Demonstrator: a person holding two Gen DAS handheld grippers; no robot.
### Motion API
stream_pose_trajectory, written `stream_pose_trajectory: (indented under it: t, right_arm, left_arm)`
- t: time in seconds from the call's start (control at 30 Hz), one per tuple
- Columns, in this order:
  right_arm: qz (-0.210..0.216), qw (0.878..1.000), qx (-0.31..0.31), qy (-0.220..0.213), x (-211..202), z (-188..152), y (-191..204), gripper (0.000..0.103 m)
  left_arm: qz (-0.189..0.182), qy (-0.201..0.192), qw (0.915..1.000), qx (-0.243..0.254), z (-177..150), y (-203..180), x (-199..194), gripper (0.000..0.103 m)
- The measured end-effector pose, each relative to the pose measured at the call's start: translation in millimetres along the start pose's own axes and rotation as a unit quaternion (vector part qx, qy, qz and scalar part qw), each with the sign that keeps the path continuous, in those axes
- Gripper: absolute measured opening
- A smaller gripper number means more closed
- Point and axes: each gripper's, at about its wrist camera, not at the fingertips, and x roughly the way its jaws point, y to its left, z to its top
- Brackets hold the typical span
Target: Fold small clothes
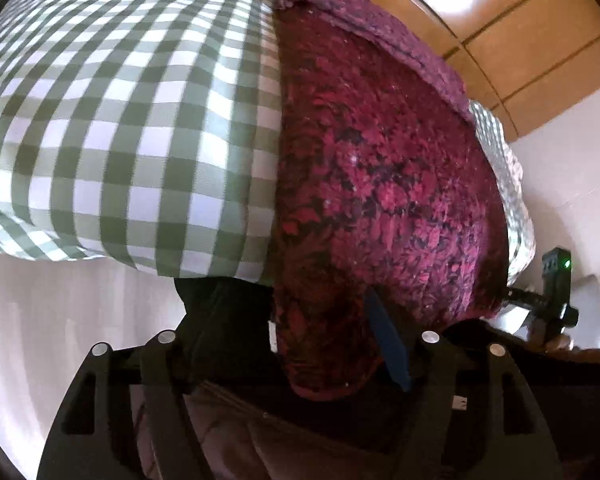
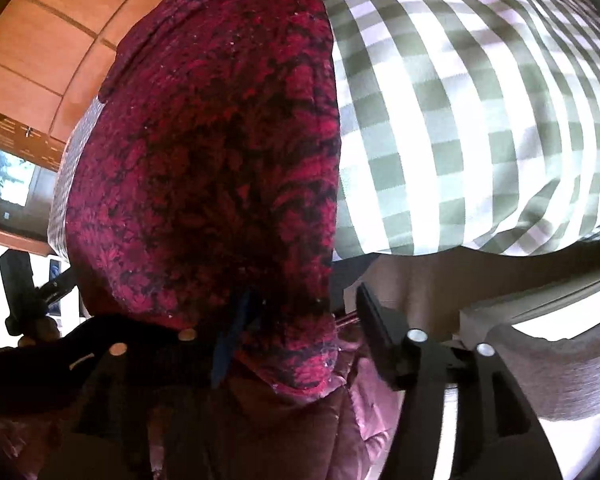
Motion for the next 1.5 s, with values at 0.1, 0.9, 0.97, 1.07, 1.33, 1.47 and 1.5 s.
stream_pose_trajectory:
  t: [0.1, 0.9, 0.97, 1.07, 1.33, 1.47, 1.5]
  right_arm:
    - [0.007, 1.0, -0.007, 0.008, 4, -4, -1, 0.06]
    - [-0.019, 0.998, -0.059, 0.032, 19, -2, 26, 0.071]
    - [-0.018, 0.997, -0.061, 0.033, 18, -2, 26, 0.071]
    - [-0.014, 0.997, -0.061, 0.034, 16, -4, 26, 0.071]
    - [-0.009, 0.997, -0.071, 0.036, 18, -7, 37, 0.068]
    - [-0.01, 0.996, -0.077, 0.033, 15, -9, 38, 0.052]
    - [-0.008, 0.996, -0.08, 0.033, 14, -9, 39, 0.043]
  left_arm:
    - [0.015, 0.004, 0.9993, 0.033, 1, -16, 6, 0.067]
    - [0.2, -0.002, 0.9657, 0.165, 2, -71, 15, 0.05]
    - [0.2, -0.001, 0.966, 0.164, 1, -72, 16, 0.05]
    - [0.198, 0.004, 0.9665, 0.163, -2, -74, 19, 0.05]
    - [0.182, 0.019, 0.9701, 0.159, -8, -71, 26, 0.05]
    - [0.162, 0.031, 0.9731, 0.161, -13, -69, 29, 0.028]
    - [0.161, 0.03, 0.9729, 0.163, -14, -70, 29, 0.026]
